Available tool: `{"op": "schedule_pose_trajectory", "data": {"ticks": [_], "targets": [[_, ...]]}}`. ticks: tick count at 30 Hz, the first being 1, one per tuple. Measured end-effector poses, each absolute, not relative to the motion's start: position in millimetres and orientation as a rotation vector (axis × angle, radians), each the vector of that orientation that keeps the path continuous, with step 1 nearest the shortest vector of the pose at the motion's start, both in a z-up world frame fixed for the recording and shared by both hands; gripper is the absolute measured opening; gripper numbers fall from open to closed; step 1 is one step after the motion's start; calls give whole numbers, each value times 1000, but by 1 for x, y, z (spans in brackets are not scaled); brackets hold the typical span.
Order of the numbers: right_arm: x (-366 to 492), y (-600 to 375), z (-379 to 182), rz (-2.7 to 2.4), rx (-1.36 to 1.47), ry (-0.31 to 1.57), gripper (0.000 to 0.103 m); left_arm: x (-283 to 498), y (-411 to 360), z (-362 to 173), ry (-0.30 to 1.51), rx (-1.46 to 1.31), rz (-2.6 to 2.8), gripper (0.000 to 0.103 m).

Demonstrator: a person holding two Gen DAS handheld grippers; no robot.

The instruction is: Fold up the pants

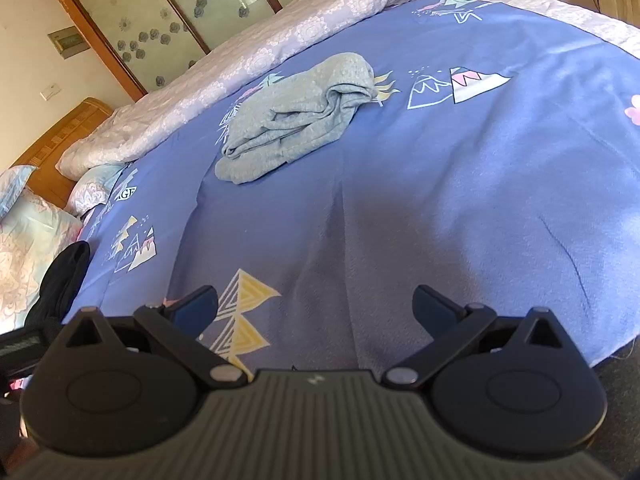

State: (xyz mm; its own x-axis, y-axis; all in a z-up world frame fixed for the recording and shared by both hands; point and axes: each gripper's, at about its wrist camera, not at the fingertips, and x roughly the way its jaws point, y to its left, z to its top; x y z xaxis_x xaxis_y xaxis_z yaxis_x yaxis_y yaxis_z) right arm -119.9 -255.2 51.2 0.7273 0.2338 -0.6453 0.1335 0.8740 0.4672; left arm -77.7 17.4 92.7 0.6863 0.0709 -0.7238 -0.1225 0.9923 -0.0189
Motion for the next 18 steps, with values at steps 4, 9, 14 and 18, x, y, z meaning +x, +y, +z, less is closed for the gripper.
{"op": "schedule_pose_trajectory", "data": {"ticks": [4, 9, 14, 18], "targets": [[-119, -255, 50, 59, 523, 771, 103, -89, 12, 104, 745, -9, 110, 103], [-119, -254, 51, 63, 522, 773, 103, -95, -5, 110, 705, 100, 63, 103], [-120, -255, 53, 57, 525, 766, 103, -103, -7, 119, 630, 106, 40, 103], [-120, -255, 52, 55, 529, 766, 103, -108, 5, 124, 607, 27, 29, 103]]}}
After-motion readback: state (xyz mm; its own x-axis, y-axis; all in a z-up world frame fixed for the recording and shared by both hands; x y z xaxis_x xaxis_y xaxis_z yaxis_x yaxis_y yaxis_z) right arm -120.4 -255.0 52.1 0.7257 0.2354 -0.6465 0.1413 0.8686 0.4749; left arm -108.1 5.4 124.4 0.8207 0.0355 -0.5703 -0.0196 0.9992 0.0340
